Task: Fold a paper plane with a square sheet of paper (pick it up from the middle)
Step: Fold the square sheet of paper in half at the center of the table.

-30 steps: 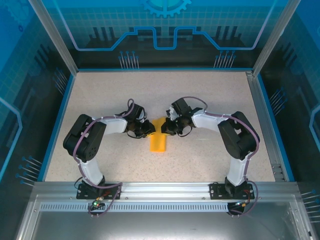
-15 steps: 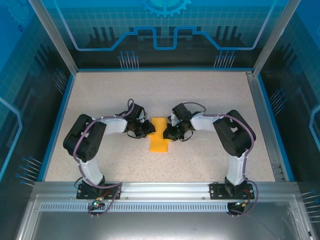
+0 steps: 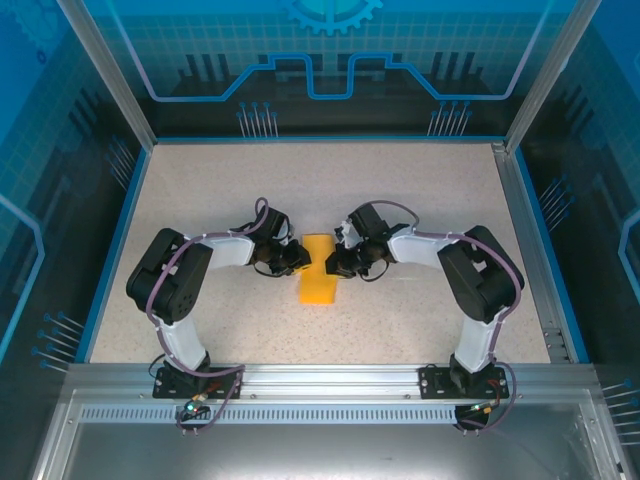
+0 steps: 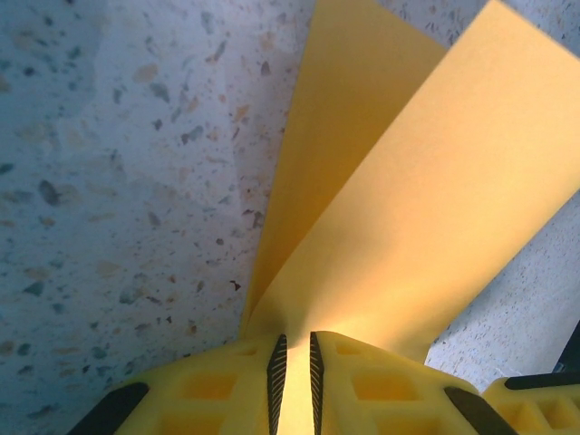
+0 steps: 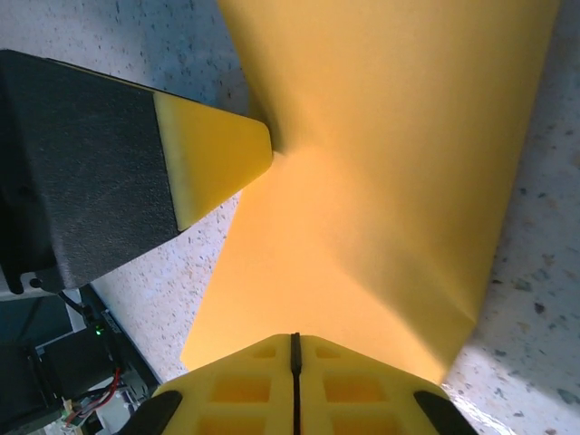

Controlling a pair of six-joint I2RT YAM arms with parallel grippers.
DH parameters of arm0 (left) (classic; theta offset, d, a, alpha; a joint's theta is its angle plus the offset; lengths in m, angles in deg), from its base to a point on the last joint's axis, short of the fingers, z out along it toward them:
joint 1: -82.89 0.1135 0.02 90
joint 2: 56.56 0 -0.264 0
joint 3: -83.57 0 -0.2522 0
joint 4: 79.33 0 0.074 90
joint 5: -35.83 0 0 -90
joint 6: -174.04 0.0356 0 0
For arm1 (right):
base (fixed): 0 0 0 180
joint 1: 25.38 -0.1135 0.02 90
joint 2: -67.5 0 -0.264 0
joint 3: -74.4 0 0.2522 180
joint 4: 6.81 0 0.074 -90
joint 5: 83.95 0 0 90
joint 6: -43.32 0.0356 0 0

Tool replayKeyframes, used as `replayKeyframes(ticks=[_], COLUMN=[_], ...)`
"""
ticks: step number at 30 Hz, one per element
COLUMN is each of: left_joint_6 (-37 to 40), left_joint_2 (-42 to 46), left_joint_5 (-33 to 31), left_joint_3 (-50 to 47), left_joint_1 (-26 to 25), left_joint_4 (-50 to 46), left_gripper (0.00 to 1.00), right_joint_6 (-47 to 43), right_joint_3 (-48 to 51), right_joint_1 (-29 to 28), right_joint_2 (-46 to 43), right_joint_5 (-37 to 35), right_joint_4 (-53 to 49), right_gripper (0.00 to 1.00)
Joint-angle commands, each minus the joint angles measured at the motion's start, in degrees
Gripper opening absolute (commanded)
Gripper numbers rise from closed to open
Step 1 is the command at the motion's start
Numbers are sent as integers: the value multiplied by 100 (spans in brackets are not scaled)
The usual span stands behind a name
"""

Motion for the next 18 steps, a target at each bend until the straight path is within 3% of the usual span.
replayKeyframes(ticks=[1, 9, 18], left_joint_6=[140, 155, 174], left_joint_2=[-308, -317, -377], left_joint_5=[-330, -321, -312], left_joint_3=[-102, -92, -80], left_joint_1=[-46, -46, -46], left_joint_4=[-342, -356, -369], left_gripper=[20, 20, 20], right_joint_6=[-63, -117, -146], right_joint_3=[195, 544, 530], right_joint_1=[-51, -56, -232], right_joint_2=[170, 312, -273], right_joint_5=[88, -15, 116], right_joint_4=[57, 181, 245], right_gripper=[5, 5, 7])
